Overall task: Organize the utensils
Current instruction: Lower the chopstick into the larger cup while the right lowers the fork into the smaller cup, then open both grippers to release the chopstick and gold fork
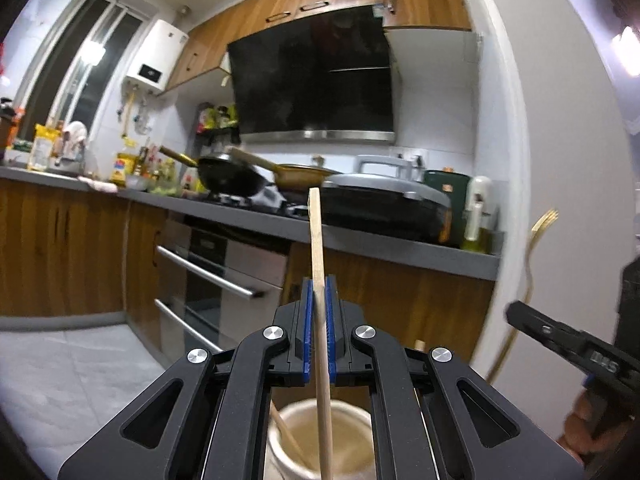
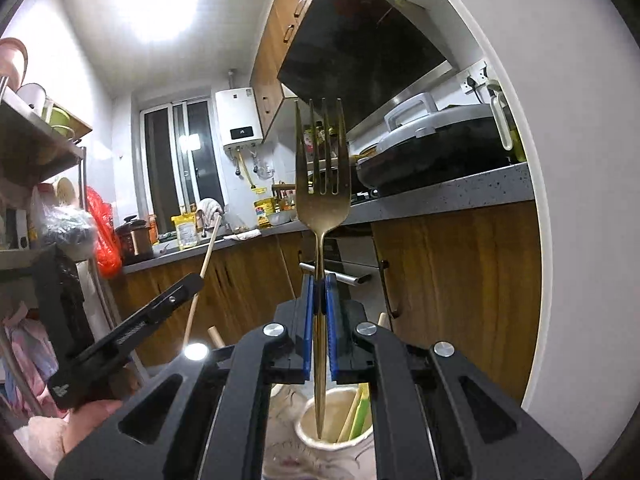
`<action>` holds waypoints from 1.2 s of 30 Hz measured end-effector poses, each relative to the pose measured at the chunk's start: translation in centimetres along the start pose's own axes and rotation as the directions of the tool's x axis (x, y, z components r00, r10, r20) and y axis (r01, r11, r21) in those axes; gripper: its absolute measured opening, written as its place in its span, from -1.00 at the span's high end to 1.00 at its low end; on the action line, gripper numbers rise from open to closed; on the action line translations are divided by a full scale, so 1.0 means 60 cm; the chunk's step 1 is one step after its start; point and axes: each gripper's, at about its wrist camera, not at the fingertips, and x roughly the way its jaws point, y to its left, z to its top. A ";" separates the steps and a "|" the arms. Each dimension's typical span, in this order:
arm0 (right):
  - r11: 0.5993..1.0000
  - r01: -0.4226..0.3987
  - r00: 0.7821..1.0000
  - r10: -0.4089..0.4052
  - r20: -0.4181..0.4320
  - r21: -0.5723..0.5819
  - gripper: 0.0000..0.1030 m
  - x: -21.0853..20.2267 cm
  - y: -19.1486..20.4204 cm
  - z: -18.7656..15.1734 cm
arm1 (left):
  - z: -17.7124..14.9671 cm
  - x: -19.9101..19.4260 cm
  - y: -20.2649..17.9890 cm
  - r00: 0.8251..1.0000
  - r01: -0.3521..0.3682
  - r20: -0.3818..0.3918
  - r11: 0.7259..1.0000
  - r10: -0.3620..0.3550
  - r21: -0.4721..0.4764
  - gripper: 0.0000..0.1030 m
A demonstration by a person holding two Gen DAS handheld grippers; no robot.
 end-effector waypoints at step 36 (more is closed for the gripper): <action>0.995 0.092 0.956 -0.098 -0.276 -0.034 0.88 0.066 -0.018 -0.103 | -0.114 -0.093 0.029 0.963 -0.042 -0.266 0.999 0.049 0.033 0.35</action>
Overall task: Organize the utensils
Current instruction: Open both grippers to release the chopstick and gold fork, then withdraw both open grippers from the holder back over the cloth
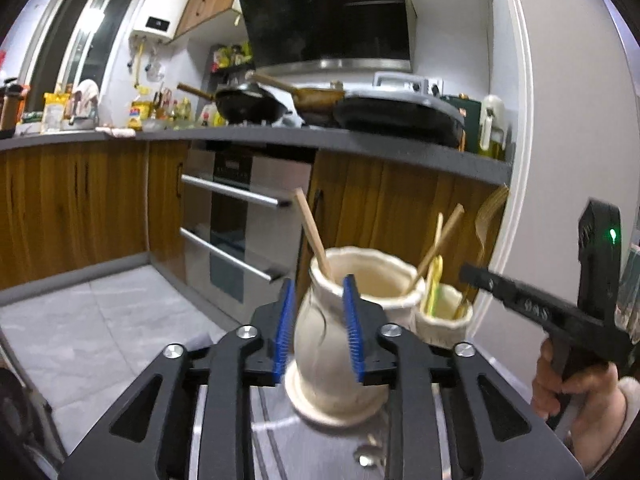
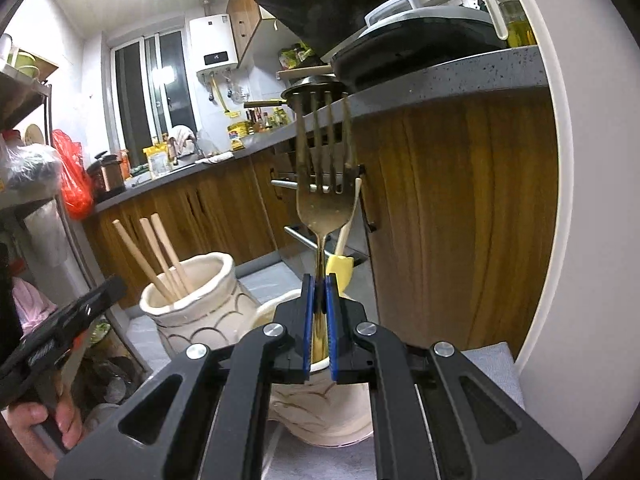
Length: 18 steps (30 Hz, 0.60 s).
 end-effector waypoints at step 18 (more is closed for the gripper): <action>0.996 0.084 0.996 -0.084 0.008 0.025 0.60 0.003 -0.018 0.001 | -0.028 0.002 -0.020 0.999 -0.007 -0.031 0.997 0.009 0.073 -0.12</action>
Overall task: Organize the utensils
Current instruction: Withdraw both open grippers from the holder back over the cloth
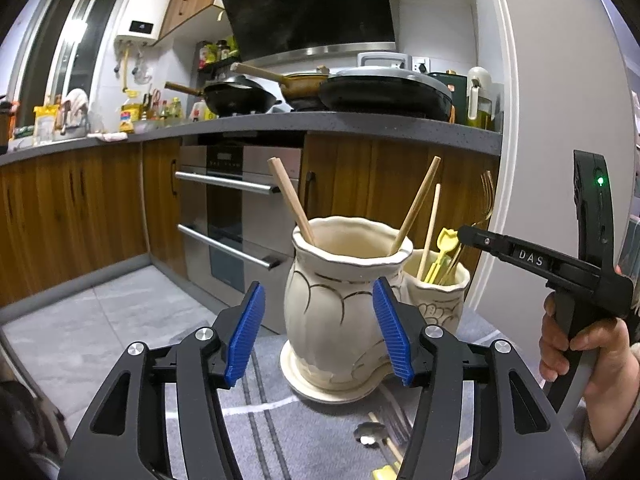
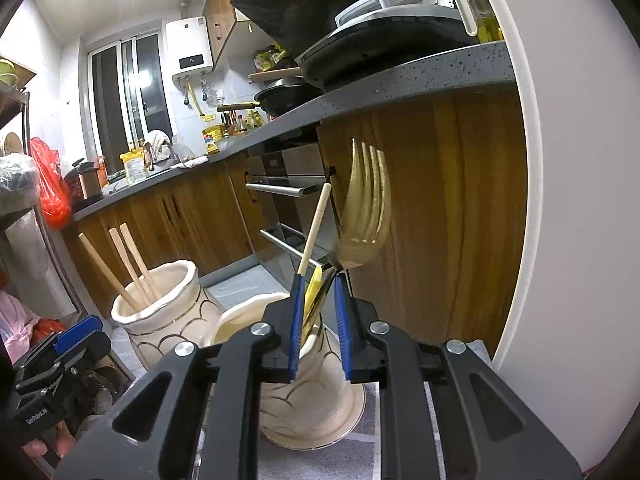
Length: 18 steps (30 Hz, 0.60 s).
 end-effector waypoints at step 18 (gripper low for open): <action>1.000 0.018 0.992 -0.015 0.124 -0.025 -0.91 -0.079 0.023 0.004 | -0.007 -0.027 -0.013 0.998 -0.063 0.029 0.998 0.062 0.018 -0.82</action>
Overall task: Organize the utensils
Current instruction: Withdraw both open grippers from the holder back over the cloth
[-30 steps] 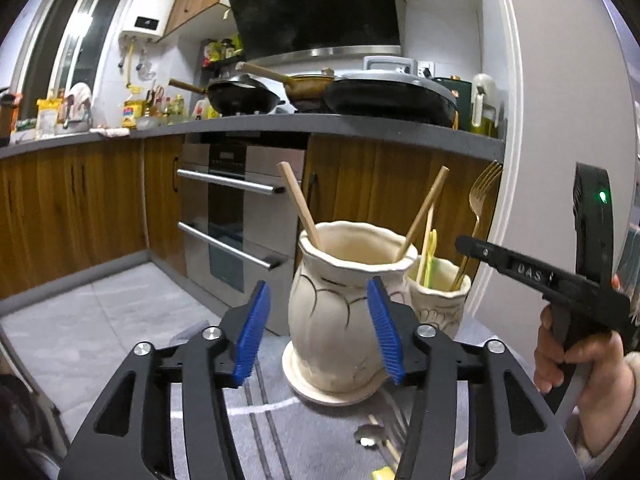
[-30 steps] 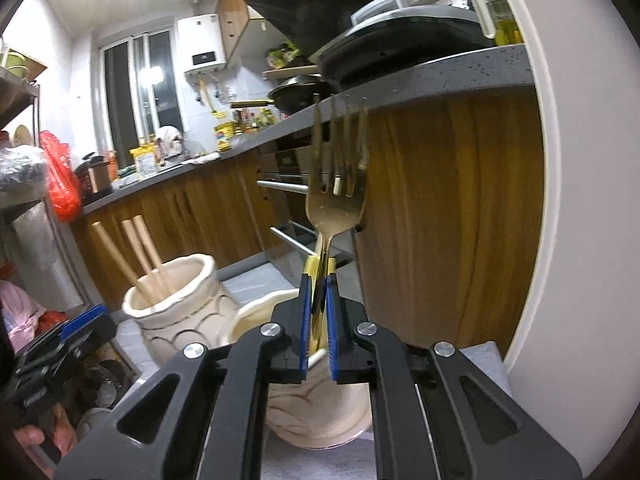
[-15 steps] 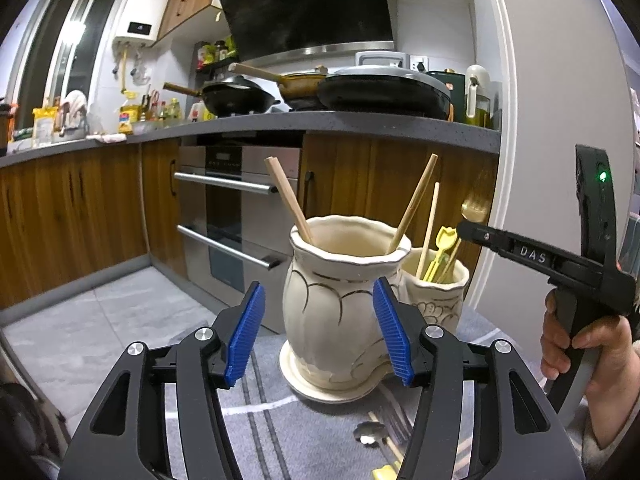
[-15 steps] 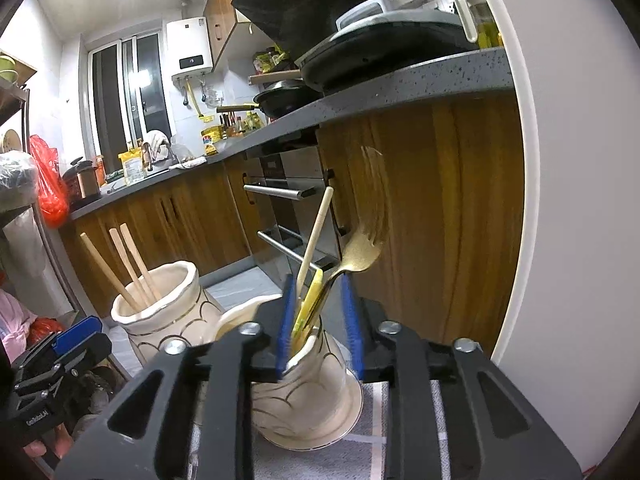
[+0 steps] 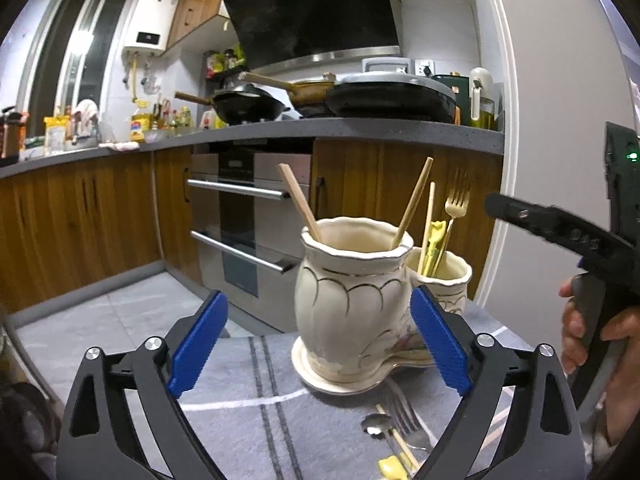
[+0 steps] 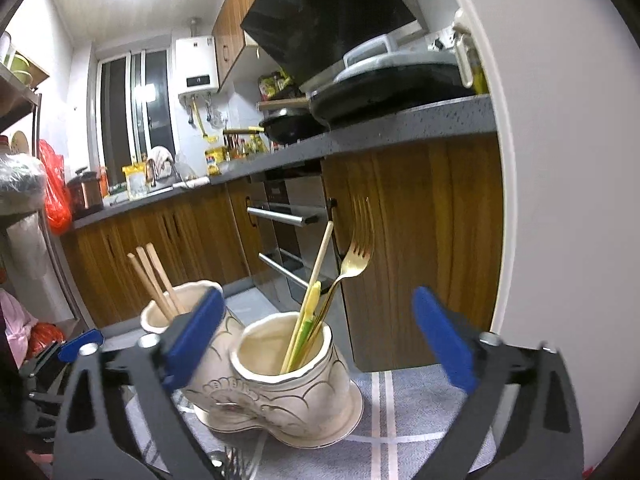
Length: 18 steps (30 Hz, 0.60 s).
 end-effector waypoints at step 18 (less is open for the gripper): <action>1.000 0.017 0.983 -0.019 -0.184 -0.012 -0.91 -0.060 0.008 -0.073 | -0.072 -0.038 -0.009 0.985 0.016 -0.173 1.000 -0.012 0.022 -0.86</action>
